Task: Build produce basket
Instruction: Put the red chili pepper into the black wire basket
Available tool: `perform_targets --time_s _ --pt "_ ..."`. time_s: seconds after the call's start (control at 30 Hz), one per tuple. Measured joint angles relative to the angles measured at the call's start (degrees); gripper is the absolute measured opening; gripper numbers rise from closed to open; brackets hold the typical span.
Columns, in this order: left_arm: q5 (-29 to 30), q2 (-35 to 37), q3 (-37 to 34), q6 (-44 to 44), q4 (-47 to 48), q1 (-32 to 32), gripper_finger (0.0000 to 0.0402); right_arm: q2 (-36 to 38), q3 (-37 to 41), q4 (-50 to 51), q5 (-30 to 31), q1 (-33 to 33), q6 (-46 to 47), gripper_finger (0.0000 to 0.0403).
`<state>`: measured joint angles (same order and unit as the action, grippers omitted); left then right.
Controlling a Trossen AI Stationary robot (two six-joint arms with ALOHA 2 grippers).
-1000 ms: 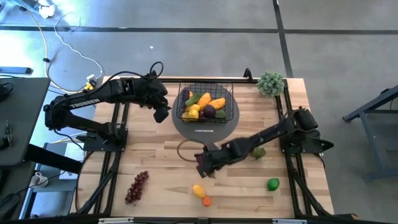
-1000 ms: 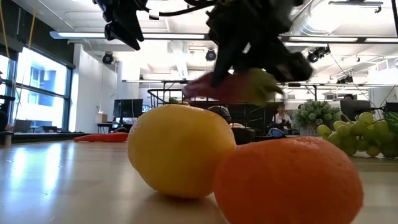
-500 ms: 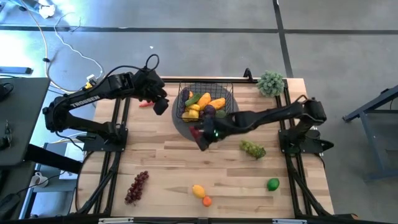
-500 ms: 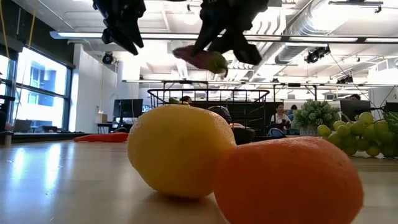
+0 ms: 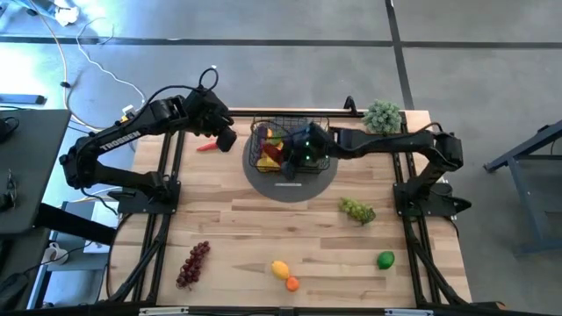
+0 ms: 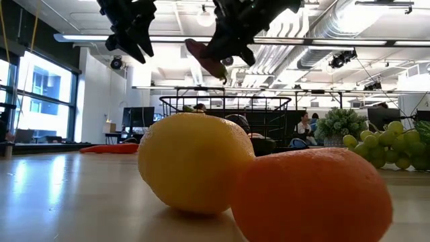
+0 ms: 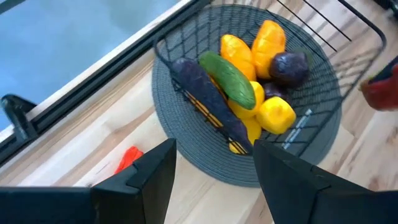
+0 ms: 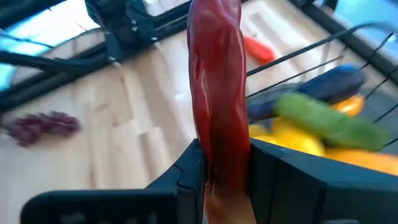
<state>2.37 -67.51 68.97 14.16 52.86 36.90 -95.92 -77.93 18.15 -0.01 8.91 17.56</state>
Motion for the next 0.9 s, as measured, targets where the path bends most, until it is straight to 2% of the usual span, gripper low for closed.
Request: perform_targets --time_s 0.37,0.67,0.9 --pt "-0.2 0.0 0.0 5.0 0.1 2.9 0.0202 0.0 0.0 -1.5 -0.5 7.3 -21.1 0.0057" --pt "-0.2 -0.1 0.0 6.9 0.1 4.2 0.0202 -3.0 0.0 -7.7 -0.6 8.4 -42.8 0.0057" --pt "-0.1 -0.1 0.0 9.3 0.1 4.2 0.0202 -6.9 0.0 -11.7 0.0 8.5 -51.5 0.0057"
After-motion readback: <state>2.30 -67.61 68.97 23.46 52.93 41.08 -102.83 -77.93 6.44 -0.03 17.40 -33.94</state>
